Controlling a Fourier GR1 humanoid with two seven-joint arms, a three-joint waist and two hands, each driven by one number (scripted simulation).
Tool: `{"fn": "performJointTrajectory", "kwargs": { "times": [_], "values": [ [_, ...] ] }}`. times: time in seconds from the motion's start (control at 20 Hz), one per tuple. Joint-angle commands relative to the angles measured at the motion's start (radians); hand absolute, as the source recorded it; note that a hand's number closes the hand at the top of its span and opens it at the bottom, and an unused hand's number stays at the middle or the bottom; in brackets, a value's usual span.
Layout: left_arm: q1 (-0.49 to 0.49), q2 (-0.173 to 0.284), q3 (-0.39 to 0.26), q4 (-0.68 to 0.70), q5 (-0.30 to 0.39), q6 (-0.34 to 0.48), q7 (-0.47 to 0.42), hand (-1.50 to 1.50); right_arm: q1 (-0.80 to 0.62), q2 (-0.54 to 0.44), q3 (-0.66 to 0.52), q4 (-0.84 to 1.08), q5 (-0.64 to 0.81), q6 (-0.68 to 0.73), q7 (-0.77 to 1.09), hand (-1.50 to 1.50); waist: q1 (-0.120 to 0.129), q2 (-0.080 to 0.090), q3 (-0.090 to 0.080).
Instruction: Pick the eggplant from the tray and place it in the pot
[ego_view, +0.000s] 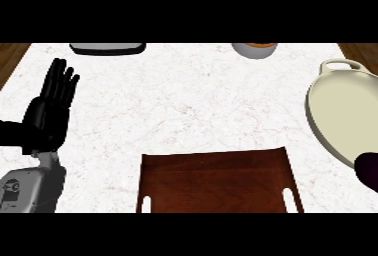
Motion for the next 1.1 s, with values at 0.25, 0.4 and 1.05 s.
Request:
{"fn": "performJointTrajectory", "kwargs": {
  "times": [0.25, 0.4, 1.05],
  "values": [
    [-0.052, 0.009, -0.005, 0.006, -0.017, 0.012, 0.046, 0.00, -0.248, -0.154, -0.202, 0.645, -0.231, 0.029, -0.413, 1.50, 0.020, 0.003, 0.000],
    [-0.045, -0.021, -0.013, 0.037, -0.001, -0.005, 0.006, 0.00, -0.372, -0.189, -0.163, 0.834, -0.176, 0.020, -0.472, 1.50, 0.022, 0.004, -0.001],
    [-0.083, -0.016, -0.014, 0.006, -0.020, 0.015, 0.044, 0.00, -0.642, -0.235, -0.097, 1.469, -0.087, 0.127, -0.592, -1.50, 0.035, 0.009, 0.001]
  ]
}}
